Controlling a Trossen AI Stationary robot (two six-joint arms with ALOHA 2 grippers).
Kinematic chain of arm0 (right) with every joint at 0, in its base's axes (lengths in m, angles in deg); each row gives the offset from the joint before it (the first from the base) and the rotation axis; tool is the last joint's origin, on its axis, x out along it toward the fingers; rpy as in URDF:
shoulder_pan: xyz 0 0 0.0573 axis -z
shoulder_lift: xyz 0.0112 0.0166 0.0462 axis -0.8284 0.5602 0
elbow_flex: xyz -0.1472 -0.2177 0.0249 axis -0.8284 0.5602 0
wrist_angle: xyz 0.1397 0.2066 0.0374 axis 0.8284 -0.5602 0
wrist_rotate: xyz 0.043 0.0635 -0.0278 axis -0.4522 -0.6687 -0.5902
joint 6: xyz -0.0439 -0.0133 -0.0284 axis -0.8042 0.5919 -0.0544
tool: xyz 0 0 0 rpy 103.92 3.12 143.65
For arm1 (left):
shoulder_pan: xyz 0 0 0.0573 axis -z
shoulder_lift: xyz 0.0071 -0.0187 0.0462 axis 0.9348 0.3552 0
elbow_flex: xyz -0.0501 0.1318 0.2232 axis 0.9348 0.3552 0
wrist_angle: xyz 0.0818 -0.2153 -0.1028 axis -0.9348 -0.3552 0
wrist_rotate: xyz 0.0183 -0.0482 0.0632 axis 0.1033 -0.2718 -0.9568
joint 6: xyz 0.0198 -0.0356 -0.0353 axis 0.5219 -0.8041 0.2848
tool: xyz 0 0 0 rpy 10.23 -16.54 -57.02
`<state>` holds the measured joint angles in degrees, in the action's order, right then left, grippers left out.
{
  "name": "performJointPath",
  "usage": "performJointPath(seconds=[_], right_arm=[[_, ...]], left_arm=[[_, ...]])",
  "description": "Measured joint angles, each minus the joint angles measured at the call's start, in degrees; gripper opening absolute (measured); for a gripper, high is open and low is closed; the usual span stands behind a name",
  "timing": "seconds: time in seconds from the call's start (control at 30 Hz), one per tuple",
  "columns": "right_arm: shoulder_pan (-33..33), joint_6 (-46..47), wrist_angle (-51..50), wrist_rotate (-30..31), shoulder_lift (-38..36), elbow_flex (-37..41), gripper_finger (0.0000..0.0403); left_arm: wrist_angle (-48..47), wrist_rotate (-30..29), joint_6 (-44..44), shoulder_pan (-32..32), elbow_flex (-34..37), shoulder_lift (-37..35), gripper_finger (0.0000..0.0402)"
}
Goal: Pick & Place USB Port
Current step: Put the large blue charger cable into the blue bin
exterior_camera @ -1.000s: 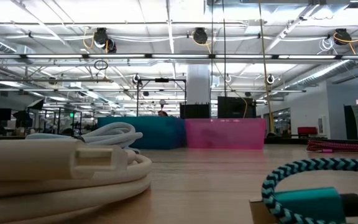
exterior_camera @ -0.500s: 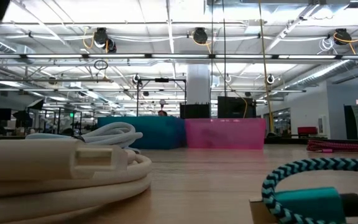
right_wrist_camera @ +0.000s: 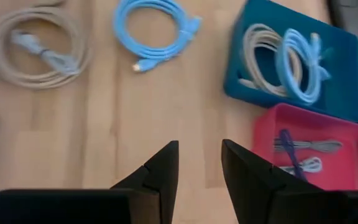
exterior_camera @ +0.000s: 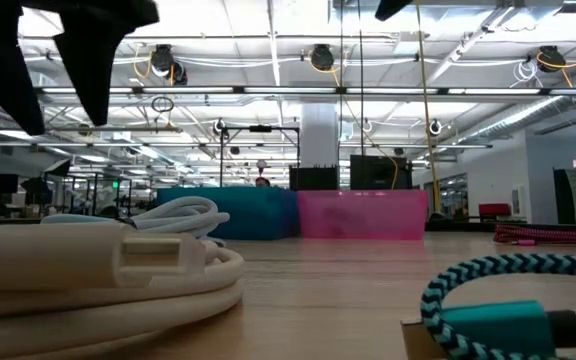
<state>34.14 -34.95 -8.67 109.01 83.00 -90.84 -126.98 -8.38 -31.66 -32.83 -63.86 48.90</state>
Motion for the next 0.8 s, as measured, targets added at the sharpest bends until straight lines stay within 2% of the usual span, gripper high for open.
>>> performJointPath(seconds=[0.1,0.23,0.43,0.57,0.8], right_arm=[[0.49,2.04,2.80,1.45,-0.06,1.81,0.0116],[0.34,3.92,10.43,1.34,-1.31,5.49,0.0116],[-2.29,5.49,24.30,1.36,-6.24,13.03,0.0116],[-4.12,6.90,28.31,3.00,-9.91,16.81,0.0116],[-6.37,9.67,29.15,4.35,-14.88,20.01,0.0116]], left_arm=[[2.04,-0.29,6.74,-0.85,0.00,0.68,0.0229],[4.91,2.64,10.07,-3.45,0.89,1.12,0.0229],[9.86,11.42,6.26,-8.98,7.65,1.11,0.0229],[11.56,12.58,5.97,-11.05,11.12,1.14,0.0229],[16.00,16.17,5.62,-13.69,12.84,1.11,0.0229]])
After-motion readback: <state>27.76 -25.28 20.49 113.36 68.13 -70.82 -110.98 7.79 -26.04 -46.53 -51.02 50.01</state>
